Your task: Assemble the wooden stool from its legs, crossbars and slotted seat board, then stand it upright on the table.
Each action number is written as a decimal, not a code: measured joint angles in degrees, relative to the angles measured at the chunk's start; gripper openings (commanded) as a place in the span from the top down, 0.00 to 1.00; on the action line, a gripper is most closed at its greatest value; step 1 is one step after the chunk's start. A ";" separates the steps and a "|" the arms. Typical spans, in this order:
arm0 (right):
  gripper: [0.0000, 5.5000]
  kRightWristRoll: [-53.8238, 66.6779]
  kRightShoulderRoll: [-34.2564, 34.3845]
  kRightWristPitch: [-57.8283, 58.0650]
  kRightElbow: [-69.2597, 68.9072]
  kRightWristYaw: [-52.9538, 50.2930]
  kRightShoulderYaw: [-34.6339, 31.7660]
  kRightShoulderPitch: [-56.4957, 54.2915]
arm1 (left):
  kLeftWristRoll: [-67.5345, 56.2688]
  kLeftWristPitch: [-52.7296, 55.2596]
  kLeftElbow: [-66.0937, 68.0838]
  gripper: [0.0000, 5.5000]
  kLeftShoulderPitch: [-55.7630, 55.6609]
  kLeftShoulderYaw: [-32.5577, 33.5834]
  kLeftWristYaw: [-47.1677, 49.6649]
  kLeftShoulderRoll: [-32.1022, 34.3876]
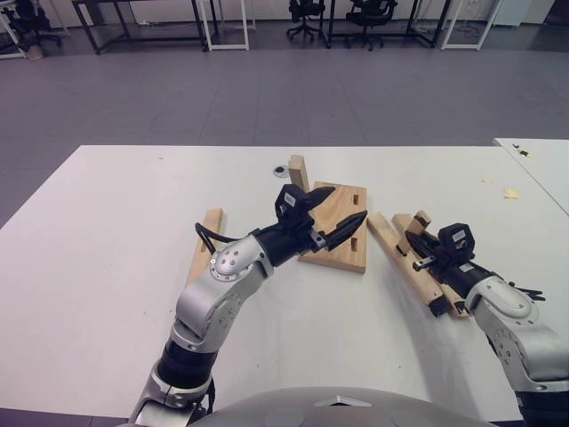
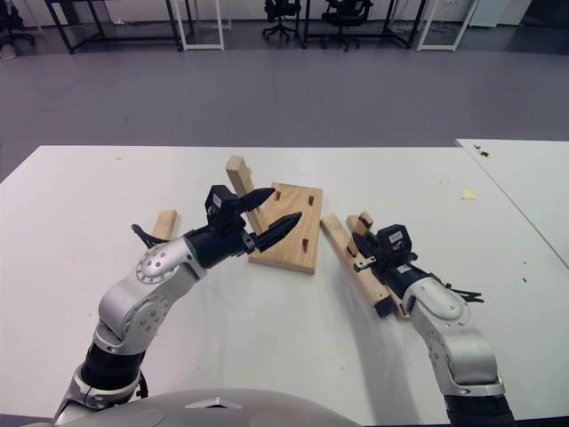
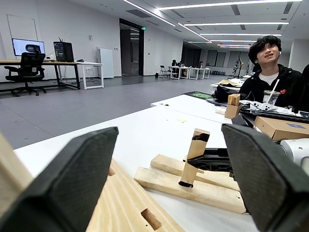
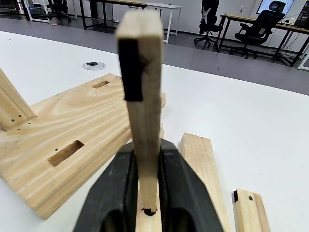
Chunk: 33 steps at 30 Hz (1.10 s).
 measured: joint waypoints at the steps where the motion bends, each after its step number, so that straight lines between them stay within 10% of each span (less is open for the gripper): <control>1: 0.93 0.00 0.00 0.00 0.00 -0.10 0.06 -0.01 | 0.01 0.00 0.00 0.29 0.00 0.00 0.00 0.00; 17: 0.93 -0.78 0.25 -0.02 0.06 -1.27 1.16 -0.53 | 2.05 -0.11 0.01 0.29 0.02 -0.88 0.11 0.46; 33: 0.40 -0.26 1.73 11.75 -0.42 0.87 0.64 1.26 | 2.17 -0.35 0.87 0.29 0.25 -1.04 0.26 -0.04</control>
